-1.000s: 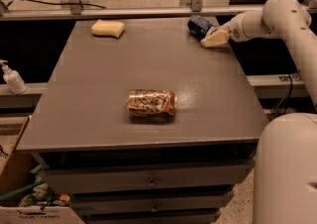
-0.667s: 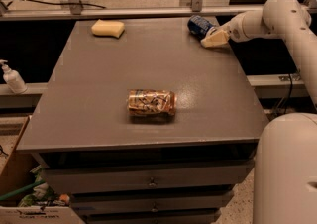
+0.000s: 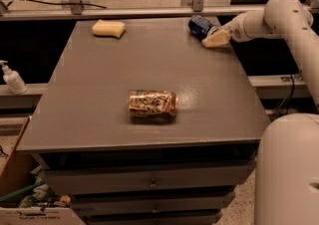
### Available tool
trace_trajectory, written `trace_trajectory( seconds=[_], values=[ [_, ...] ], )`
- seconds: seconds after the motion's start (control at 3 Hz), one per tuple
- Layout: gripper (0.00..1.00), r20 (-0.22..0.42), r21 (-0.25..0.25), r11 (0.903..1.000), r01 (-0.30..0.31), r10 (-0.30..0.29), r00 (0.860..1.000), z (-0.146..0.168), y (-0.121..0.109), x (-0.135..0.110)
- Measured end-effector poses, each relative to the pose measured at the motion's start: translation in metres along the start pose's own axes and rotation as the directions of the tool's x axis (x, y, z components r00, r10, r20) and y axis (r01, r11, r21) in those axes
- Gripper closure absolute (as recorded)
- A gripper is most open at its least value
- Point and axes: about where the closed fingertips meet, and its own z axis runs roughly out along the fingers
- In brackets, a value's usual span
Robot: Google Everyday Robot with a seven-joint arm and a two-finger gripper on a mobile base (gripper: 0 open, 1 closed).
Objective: Move pepsi can near sponge
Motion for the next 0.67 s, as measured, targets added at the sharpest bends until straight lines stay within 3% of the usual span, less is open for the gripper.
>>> trace_trajectory(
  seconds=[0.67],
  values=[
    [1.0, 0.0, 0.0, 1.0, 0.0, 0.0, 1.0, -0.0004, -0.0001, -0.0008]
  ],
)
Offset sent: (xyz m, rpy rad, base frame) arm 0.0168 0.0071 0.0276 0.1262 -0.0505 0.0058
